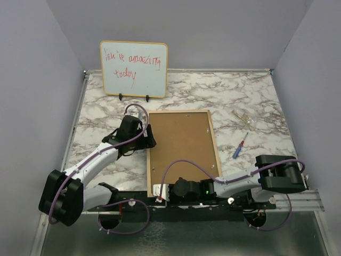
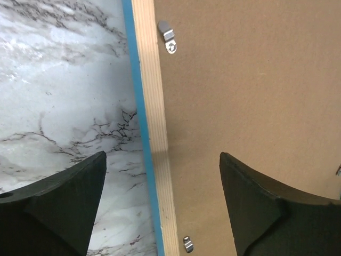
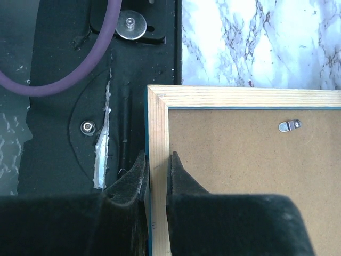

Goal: Take the photo out of the frame
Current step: Turn over the photo frame at the center of the board.

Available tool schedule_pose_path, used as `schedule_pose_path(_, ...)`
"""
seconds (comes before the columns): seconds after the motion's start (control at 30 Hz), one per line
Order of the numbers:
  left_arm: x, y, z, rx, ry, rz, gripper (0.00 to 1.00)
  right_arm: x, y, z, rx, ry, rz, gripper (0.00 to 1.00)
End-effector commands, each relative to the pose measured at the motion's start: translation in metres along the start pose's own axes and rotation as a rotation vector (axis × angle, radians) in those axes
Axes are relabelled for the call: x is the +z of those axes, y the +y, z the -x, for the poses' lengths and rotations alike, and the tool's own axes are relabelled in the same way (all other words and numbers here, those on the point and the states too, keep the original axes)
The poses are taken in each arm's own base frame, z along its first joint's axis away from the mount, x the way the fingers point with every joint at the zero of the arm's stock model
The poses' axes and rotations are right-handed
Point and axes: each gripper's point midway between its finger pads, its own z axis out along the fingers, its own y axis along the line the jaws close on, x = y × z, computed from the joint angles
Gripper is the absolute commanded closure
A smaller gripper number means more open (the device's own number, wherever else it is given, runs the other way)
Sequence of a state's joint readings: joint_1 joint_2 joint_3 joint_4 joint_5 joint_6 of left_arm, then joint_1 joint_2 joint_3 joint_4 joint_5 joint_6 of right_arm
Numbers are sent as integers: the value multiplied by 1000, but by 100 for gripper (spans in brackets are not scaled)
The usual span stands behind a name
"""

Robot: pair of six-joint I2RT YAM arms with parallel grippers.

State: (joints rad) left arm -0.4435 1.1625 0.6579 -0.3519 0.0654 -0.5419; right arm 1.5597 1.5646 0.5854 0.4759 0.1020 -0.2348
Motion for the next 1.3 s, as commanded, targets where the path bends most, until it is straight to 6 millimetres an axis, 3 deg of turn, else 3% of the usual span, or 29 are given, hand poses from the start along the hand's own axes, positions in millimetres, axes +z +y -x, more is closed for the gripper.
schedule_pose_path(0.0, 6, -1, -8, -101, -12, -74, 12, -11, -24, 51, 47, -181, -114, 99)
schedule_pose_path(0.1, 6, -4, -9, -172, -26, -146, 12, -15, -29, 56, 57, -196, -137, 99)
schedule_pose_path(0.23, -3, -31, 1, -241, -83, -344, 5, -24, -33, 64, 85, -207, -152, 99)
schedule_pose_path(0.33, -15, -52, 17, -298, -148, -509, 5, -28, -32, 63, 81, -201, -141, 99)
schedule_pose_path(0.5, -26, -73, 24, -254, -127, -626, 11, -37, -29, 71, 84, -252, -117, 99)
schedule_pose_path(0.83, -22, -71, 32, -238, -137, -611, 36, -52, -26, 78, 106, -305, -96, 99)
schedule_pose_path(1.0, -15, -69, 29, -237, -111, -597, 37, -53, -22, 79, 99, -302, -71, 99)
schedule_pose_path(1.1, -10, -65, 26, -219, -91, -573, 32, -55, -22, 82, 97, -320, -69, 99)
schedule_pose_path(1.27, -3, -52, 23, -173, -68, -477, 35, -54, -24, 84, 97, -328, -77, 99)
